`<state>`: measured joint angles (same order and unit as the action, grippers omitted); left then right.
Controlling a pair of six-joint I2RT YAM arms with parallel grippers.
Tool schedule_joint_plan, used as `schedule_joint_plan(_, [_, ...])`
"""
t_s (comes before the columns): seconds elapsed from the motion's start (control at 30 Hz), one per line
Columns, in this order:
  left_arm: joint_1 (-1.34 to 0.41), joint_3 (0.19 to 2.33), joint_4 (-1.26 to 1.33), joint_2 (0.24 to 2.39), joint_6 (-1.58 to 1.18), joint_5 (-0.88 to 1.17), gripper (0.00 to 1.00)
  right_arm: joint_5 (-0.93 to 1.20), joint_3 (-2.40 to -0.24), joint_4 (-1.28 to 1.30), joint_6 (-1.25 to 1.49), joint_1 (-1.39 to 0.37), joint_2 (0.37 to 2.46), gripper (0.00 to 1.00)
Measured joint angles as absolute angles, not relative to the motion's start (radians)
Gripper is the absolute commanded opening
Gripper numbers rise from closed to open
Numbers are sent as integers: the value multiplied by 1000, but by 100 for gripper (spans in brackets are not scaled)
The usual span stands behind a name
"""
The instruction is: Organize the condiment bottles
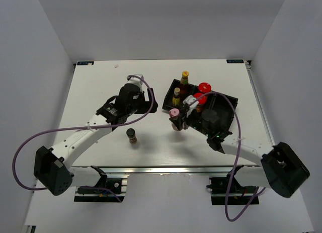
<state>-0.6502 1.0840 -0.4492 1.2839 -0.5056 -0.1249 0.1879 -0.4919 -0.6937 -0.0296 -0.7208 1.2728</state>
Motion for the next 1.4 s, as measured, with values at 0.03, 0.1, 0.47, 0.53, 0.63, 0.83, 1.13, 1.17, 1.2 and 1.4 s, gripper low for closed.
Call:
schedule_joint_plan(0.03, [-650, 1079, -426, 1275, -503, -150, 98, 159, -477, -688, -20, -705, 1241, 20])
schedule_joint_plan(0.1, [-640, 1072, -390, 1262, -496, -194, 98, 83, -460, -665, -2, -665, 1172, 20])
schedule_joint_plan(0.47, [-503, 1023, -251, 1314, -461, -200, 98, -195, -439, -560, 83, -313, 1005, 21])
schedule_joint_plan(0.53, [-492, 993, -249, 1314, -455, -200, 98, -218, -427, -562, 84, -280, 1010, 20])
schedule_joint_plan(0.63, [-481, 964, -249, 1314, -449, -201, 98, -238, -421, -585, 93, -223, 1044, 20])
schedule_joint_plan(0.83, [-463, 953, -235, 1313, -444, -202, 98, -232, -410, -697, 103, -130, 1155, 21])
schedule_joint_plan(1.13, [-418, 932, -232, 1319, -460, -199, 98, -138, -411, -903, 101, -85, 1413, 23])
schedule_joint_plan(1.17, [-413, 923, -231, 1319, -463, -199, 98, -134, -412, -920, 100, -83, 1433, 24])
schedule_joint_plan(1.2, [-408, 915, -231, 1319, -465, -199, 98, -128, -415, -934, 99, -79, 1454, 24])
schedule_joint_plan(1.4, [-397, 868, -218, 1317, -482, -194, 98, -97, -416, -1081, 97, -60, 1569, 28])
